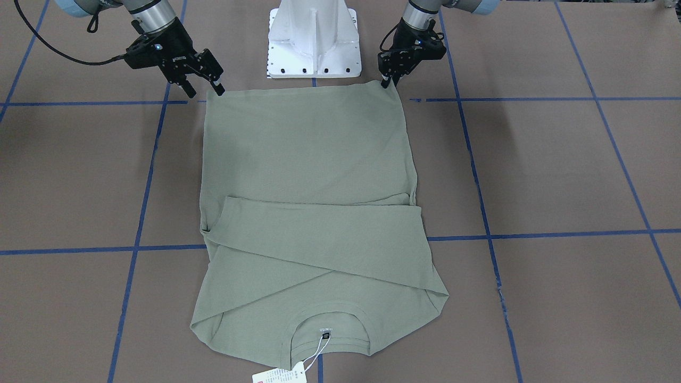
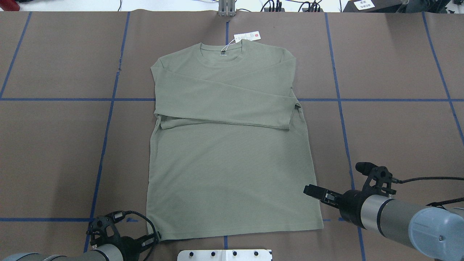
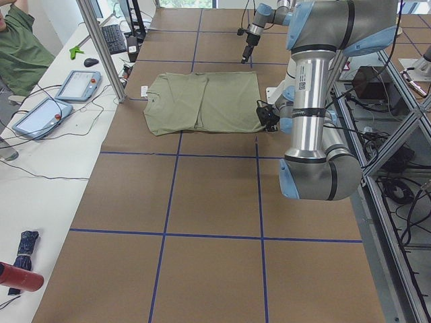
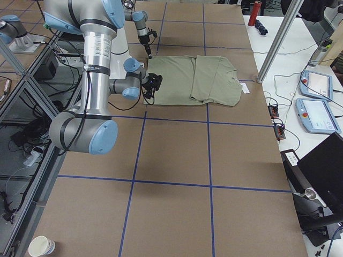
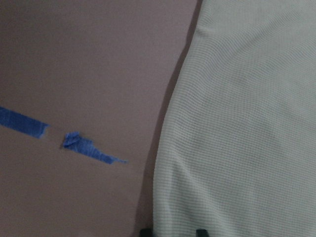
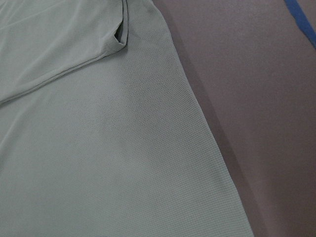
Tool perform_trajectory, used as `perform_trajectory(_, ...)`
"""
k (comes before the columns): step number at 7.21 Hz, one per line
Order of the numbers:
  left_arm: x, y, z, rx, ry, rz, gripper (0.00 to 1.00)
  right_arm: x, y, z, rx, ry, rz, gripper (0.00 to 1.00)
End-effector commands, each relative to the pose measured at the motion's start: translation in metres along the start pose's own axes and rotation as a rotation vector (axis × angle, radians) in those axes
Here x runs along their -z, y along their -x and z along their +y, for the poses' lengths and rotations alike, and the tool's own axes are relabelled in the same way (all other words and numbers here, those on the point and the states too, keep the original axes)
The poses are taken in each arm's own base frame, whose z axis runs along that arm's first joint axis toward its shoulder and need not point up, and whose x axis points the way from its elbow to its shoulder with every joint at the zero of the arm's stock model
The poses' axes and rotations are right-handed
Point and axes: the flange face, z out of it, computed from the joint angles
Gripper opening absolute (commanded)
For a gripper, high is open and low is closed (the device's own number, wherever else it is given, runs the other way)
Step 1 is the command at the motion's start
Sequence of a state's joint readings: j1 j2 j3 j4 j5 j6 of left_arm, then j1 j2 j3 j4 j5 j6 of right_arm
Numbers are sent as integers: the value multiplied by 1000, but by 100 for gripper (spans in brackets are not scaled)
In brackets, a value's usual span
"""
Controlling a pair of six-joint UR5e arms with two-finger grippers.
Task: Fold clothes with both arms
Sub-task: 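Grasp the two hem corners nearest the robot with both grippers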
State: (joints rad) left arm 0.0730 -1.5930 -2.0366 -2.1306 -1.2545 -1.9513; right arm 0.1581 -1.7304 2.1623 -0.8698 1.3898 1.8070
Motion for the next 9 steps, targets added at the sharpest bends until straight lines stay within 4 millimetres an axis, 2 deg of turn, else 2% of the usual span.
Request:
perform_trajectory(1,1,1,2,-5,1,-7,0,0,-1,0,0,-1,2,100)
perform_trajectory(2,6,-3,0,-25,2,4,0,0,-5,-1,2,2,12,100)
perform_trajectory(4,47,-35,-3,-34,53,85,0,-2,-8,-1,-52,4,32,100)
perform_trajectory(5,51,-37,-9,-22,49,92,0,-3,-12,-2,-118,2,67,97)
perform_trajectory(6,58,-48,-22,-1,32,120,0,-4,-14,-1,-129,16,83,96)
perform_trajectory(7,65,-53,-23,4,37,134,0,-6,-34,-3,-125,3,138,96)
perform_trajectory(9,74,-59,-24,16,42,157,0,-4,-40,-1,-126,4,153,95)
